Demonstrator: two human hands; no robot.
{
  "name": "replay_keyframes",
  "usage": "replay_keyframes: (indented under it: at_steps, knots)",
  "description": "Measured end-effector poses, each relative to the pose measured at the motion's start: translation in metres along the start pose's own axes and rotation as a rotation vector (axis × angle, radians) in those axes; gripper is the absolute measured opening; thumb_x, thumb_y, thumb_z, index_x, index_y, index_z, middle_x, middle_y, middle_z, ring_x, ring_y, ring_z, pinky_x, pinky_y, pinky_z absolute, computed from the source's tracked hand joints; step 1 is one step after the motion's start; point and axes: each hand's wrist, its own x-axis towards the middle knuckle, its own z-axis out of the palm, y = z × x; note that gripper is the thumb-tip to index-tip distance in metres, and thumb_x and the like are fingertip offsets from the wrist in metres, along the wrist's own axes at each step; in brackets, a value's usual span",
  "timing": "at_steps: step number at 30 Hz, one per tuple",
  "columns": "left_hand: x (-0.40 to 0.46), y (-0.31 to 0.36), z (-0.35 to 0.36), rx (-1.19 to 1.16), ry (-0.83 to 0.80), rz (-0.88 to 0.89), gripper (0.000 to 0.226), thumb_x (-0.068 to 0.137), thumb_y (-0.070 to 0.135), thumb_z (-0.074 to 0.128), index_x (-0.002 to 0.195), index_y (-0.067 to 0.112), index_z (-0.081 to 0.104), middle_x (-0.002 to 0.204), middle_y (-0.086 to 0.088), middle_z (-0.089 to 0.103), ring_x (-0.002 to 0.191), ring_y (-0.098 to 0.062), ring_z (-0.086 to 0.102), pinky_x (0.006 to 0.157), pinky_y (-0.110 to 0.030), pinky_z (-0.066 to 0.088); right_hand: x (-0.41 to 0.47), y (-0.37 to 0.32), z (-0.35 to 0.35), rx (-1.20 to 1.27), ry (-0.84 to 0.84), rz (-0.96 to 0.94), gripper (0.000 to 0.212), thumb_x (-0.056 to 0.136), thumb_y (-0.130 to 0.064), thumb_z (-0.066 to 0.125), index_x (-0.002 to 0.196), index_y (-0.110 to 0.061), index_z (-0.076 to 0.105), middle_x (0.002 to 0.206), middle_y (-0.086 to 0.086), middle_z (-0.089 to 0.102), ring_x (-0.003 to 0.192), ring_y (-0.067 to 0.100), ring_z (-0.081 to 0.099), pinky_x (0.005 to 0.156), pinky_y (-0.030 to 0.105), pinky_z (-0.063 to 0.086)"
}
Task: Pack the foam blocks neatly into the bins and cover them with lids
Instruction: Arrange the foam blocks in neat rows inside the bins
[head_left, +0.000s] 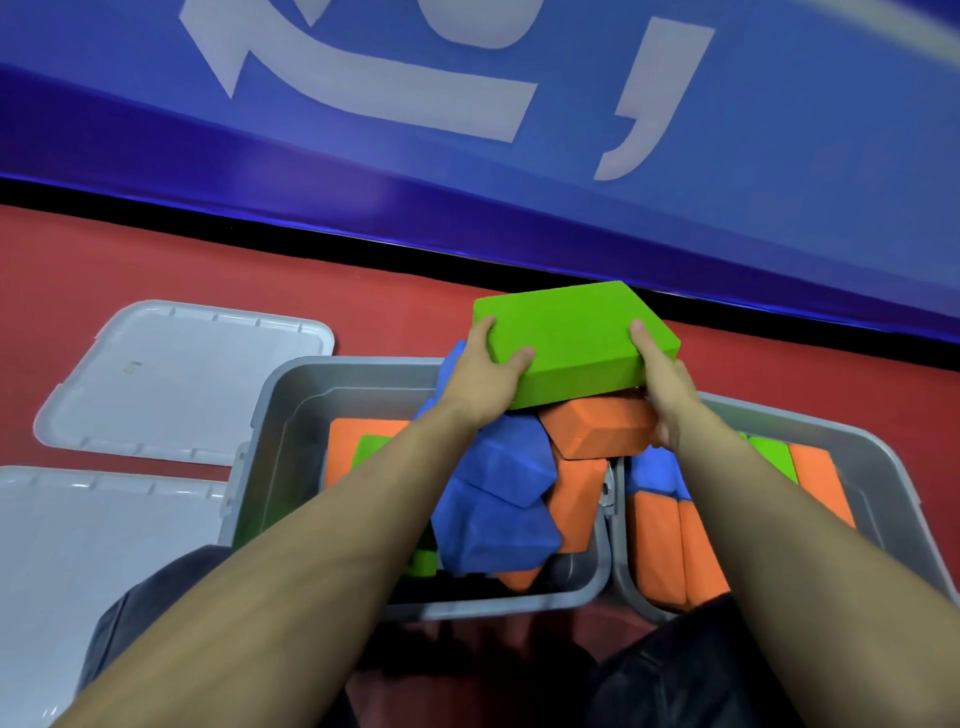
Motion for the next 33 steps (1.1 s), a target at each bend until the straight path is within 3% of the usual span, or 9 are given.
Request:
replay_keyframes:
  at_steps: [3,7,10,13,16,21,25,29,33]
  knots:
    - [0.000,0.004,0.007,-0.100,-0.023,-0.088,0.076,0.092,0.051,0.065,0.150,0.012,0.033,0.136,0.012,0.049,0.125,-0.013,0.053,0.111,-0.030,0.036,-0.015,-0.002,-0.004,-0.118,0.014,0.066,0.110,0.073,-0.085,0.060,0.153,-0.013,0.039,0.153,0.006,0.047,0.135,0.033,0.049,0.105,0.050,0.039]
    - [-0.004,0.010,0.012,-0.154,-0.007,-0.101,0.074,0.082,0.066,0.062,0.138,0.019,0.051,0.129,0.004,0.064,0.119,-0.019,0.062,0.108,-0.039,0.045,-0.027,-0.001,-0.007,-0.066,-0.103,0.148,0.085,0.084,-0.078,0.053,0.146,-0.021,0.046,0.136,0.005,0.059,0.094,0.024,0.064,0.071,0.041,0.049]
    - [-0.004,0.017,0.006,-0.054,0.078,-0.132,0.090,0.062,0.079,0.053,0.128,0.018,0.048,0.116,-0.001,0.065,0.104,-0.027,0.068,0.093,-0.042,0.054,-0.033,-0.006,-0.014,-0.153,-0.144,0.189,0.074,0.083,-0.080,0.052,0.134,-0.027,0.051,0.128,0.008,0.059,0.091,0.026,0.061,0.088,0.060,0.053]
    - [-0.011,0.028,-0.006,0.068,0.033,-0.160,0.077,0.071,0.073,0.049,0.120,0.015,0.039,0.099,-0.007,0.064,0.071,-0.030,0.075,0.060,-0.031,0.050,-0.040,-0.006,-0.029,-0.223,-0.247,0.299,0.079,0.079,-0.082,0.055,0.130,-0.022,0.053,0.117,0.018,0.061,0.100,0.035,0.066,0.092,0.065,0.051]
    - [-0.018,0.031,-0.015,0.138,-0.022,-0.220,0.069,0.082,0.067,0.050,0.121,0.013,0.031,0.095,-0.012,0.062,0.058,-0.030,0.068,0.060,-0.035,0.049,-0.048,-0.005,-0.043,-0.257,-0.380,0.345,0.082,0.073,-0.083,0.060,0.129,-0.022,0.059,0.110,0.022,0.073,0.096,0.037,0.074,0.090,0.061,0.054]
    - [-0.024,0.030,-0.036,0.161,-0.136,-0.252,0.062,0.087,0.064,0.051,0.120,0.016,0.032,0.103,-0.010,0.059,0.062,-0.029,0.068,0.071,-0.041,0.053,-0.055,-0.002,-0.051,-0.373,-0.435,0.338,0.082,0.070,-0.085,0.058,0.126,-0.025,0.061,0.110,0.019,0.075,0.097,0.037,0.075,0.101,0.060,0.048]
    - [-0.023,0.027,-0.038,0.008,-0.159,-0.261,0.066,0.084,0.065,0.063,0.124,0.018,0.040,0.112,-0.004,0.058,0.093,-0.025,0.066,0.085,-0.044,0.055,-0.058,-0.001,-0.042,-0.297,-0.252,0.228,0.090,0.069,-0.081,0.066,0.139,-0.027,0.051,0.138,0.010,0.054,0.104,0.042,0.067,0.091,0.057,0.055]
    - [-0.016,0.027,-0.033,-0.097,-0.125,-0.183,0.071,0.084,0.058,0.070,0.135,0.023,0.036,0.124,0.004,0.059,0.108,-0.016,0.062,0.091,-0.041,0.052,-0.056,-0.006,-0.038,-0.261,-0.168,0.106,0.076,0.078,-0.071,0.069,0.134,-0.021,0.058,0.133,0.004,0.059,0.116,0.032,0.059,0.102,0.056,0.048]
    - [-0.013,0.032,-0.030,-0.046,-0.130,-0.097,0.075,0.076,0.068,0.067,0.137,0.027,0.048,0.127,0.011,0.064,0.113,-0.011,0.062,0.082,-0.036,0.048,-0.054,-0.007,-0.036,-0.262,-0.074,0.018,0.086,0.075,-0.076,0.068,0.136,-0.016,0.057,0.136,0.004,0.058,0.122,0.029,0.054,0.103,0.052,0.043]
